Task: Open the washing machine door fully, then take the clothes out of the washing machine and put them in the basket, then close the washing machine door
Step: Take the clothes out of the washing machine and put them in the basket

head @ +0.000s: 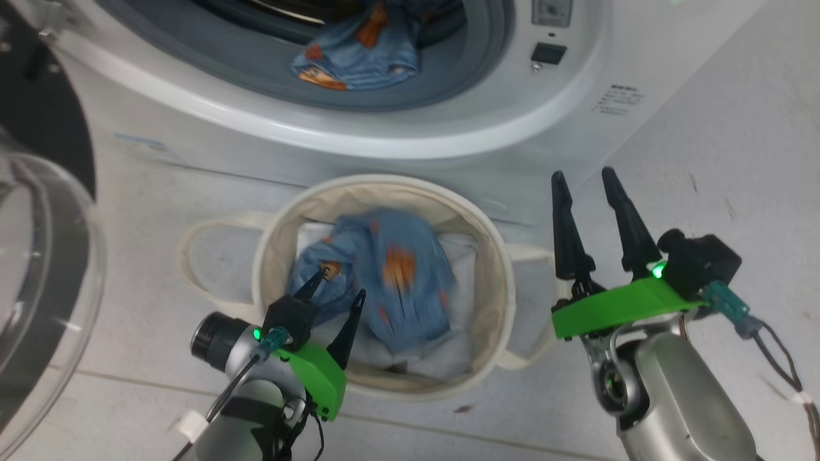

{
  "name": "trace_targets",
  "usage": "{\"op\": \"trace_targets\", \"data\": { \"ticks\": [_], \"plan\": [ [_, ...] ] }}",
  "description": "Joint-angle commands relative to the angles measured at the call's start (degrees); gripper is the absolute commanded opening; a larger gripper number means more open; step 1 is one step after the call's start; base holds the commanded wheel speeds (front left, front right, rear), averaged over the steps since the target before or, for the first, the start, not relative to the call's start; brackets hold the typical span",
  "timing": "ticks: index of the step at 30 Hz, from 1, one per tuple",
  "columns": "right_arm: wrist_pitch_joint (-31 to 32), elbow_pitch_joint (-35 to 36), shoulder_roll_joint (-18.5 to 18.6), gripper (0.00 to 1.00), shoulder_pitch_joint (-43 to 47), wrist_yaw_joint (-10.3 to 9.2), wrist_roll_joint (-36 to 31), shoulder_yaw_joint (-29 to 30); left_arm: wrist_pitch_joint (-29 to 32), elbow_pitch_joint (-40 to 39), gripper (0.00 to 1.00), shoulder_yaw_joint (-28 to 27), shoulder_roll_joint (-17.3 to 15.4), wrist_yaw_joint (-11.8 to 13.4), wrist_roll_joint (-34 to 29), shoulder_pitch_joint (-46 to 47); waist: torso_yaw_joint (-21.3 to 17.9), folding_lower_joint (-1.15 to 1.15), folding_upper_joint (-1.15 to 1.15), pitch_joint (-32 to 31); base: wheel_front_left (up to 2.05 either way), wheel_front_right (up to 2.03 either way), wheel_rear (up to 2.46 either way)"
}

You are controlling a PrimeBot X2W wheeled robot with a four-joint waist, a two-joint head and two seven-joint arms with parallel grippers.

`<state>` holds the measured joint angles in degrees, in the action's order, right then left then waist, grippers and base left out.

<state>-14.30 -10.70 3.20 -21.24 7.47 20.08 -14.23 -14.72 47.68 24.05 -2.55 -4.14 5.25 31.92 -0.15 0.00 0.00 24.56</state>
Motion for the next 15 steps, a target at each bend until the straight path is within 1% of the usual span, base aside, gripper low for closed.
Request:
{"op": "trace_targets", "data": {
  "ticks": [1, 5, 10, 15],
  "plan": [
    [-0.7, 1.4, -0.3, 1.00, 1.6, 0.02, -0.4, -1.5, -0.3, -1.5, 1.00, -1.4, -0.5, -0.3, 0.4, -0.3, 1.9, 0.00, 0.00, -2.7, 0.00, 0.00, 0.00],
    [-0.7, 1.3, -0.3, 1.00, 2.7, 0.02, -0.3, -1.6, -0.3, -5.8, 1.00, -2.5, -0.4, -0.2, 1.3, -1.7, 3.4, 0.00, 0.00, -5.0, 0.00, 0.00, 0.00],
    [-0.7, 1.6, -0.3, 1.00, 4.3, 0.02, -0.1, -1.2, -0.3, -14.6, 1.00, -4.5, -0.4, 0.0, 2.4, -5.6, 5.0, 0.00, 0.00, -8.2, 0.00, 0.00, 0.00],
    [-0.7, 2.0, -0.3, 1.00, 6.1, 0.02, 0.3, -0.9, -0.3, -23.6, 1.00, -7.4, -0.4, 1.2, 2.8, -11.1, 5.8, 0.00, 0.00, -11.8, 0.00, 0.00, 0.00]
  ]
}}
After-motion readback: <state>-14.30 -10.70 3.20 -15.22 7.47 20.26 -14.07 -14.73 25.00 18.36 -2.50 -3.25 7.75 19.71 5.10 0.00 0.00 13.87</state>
